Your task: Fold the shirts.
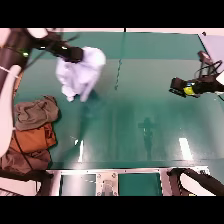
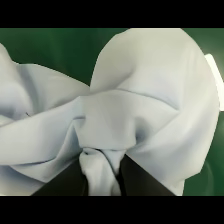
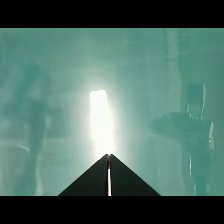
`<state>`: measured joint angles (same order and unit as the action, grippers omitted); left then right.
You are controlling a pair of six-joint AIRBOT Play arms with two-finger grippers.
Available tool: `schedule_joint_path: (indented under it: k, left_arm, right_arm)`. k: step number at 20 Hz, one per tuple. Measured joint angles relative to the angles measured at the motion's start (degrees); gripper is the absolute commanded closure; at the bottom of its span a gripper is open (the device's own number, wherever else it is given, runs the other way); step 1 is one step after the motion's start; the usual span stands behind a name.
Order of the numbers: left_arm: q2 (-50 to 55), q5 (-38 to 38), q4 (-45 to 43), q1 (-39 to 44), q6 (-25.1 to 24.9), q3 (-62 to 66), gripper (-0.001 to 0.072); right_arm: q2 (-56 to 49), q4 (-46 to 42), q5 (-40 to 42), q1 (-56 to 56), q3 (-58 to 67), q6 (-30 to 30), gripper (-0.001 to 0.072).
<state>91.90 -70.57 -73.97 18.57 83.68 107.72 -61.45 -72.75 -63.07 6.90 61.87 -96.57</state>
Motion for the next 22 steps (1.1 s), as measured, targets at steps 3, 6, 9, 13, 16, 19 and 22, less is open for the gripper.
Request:
schedule_joint_path:
  k: [3,6,9,13,16,19,22]
  left_arm:
    - [0.2,-0.9,1.4,8.3,0.3,-2.3,0.0374]
    - [1.0,-0.7,3.8,13.9,1.2,-6.6,0.0044]
    - [1.0,-4.2,2.6,13.9,1.5,-7.7,0.0044]
    - [0.2,-11.6,-0.2,4.9,2.4,-7.6,0.0044]
    - [-0.1,-14.4,-0.3,-3.9,3.1,-11.4,0.0042]
    - [-0.2,-12.5,1.2,-9.4,3.1,-19.6,0.0042]
    - [0.5,-3.9,5.6,-12.1,1.2,-29.1,0.0043]
  right_arm:
    - [1.6,0.0,-1.5,2.5,-0.1,0.3,0.0698]
    - [2.1,0.0,-2.4,3.5,-1.0,0.3,0.0358]
    - [2.4,0.1,-4.0,3.7,-2.4,0.3,0.0299]
    - [2.5,2.2,-5.6,1.8,-8.2,0.4,0.0298]
    - [2.5,6.8,-4.0,-2.9,-16.1,1.0,0.0212]
    - [2.3,13.0,2.0,-9.9,-24.0,1.2,0.0166]
    - [1.0,19.4,9.6,-16.1,-28.3,1.4,0.0167]
